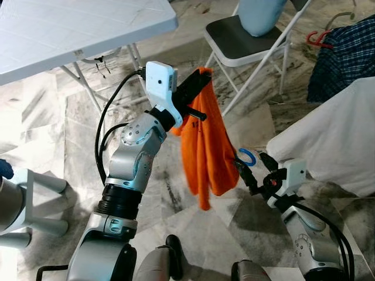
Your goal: Hang hanger
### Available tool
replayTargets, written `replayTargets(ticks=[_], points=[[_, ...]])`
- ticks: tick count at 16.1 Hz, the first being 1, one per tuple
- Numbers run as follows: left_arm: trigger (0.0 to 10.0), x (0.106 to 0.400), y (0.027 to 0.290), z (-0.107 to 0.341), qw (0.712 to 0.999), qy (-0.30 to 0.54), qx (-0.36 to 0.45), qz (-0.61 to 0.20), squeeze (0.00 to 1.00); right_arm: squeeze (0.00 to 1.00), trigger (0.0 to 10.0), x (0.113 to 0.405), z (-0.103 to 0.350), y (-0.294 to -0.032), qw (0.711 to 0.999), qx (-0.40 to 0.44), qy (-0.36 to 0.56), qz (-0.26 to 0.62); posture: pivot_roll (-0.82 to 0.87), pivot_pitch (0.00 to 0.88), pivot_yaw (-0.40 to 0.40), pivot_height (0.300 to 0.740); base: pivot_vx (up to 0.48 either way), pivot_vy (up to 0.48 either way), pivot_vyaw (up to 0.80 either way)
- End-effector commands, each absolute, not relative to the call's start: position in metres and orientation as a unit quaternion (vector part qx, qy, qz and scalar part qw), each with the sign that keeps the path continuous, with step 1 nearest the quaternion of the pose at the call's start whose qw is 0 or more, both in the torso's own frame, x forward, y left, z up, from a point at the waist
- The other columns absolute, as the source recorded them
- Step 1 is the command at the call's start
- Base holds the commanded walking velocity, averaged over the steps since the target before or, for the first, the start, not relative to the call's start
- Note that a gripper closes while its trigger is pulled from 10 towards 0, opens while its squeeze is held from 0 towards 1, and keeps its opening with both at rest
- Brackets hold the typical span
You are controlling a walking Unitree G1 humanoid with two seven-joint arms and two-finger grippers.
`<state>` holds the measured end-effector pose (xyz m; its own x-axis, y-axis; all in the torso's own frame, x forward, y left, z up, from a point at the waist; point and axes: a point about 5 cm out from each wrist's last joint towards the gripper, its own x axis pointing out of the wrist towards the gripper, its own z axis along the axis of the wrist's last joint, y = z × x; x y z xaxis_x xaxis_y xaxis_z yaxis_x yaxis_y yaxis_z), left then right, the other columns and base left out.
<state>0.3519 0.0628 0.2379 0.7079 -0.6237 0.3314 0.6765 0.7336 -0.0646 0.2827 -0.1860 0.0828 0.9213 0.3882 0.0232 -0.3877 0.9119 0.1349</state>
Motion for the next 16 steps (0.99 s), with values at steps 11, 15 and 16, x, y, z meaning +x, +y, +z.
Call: replayTargets(ticks=[11, 15, 16], points=[[4.9, 0.337, 0.061, 0.270, 0.891, -0.195, -0.084, -0.400, 0.00, 0.00, 10.0, 0.298, 0.068, -0.181, 0.981, 0.039, 0.024, 0.189, -0.01, 0.214, 0.159, 0.740, 0.000, 0.000, 0.00], [4.7, 0.332, 0.062, 0.272, 0.886, -0.196, -0.079, -0.413, 0.00, 0.00, 10.0, 0.315, 0.077, -0.191, 0.993, 0.030, 0.006, 0.118, 0.01, 0.216, 0.159, 0.740, 0.000, 0.000, 0.00], [4.6, 0.331, 0.062, 0.273, 0.886, -0.196, -0.079, -0.414, 0.00, 0.00, 10.0, 0.318, 0.077, -0.193, 0.994, 0.035, 0.007, 0.102, 0.01, 0.217, 0.157, 0.740, 0.000, 0.000, 0.00]])
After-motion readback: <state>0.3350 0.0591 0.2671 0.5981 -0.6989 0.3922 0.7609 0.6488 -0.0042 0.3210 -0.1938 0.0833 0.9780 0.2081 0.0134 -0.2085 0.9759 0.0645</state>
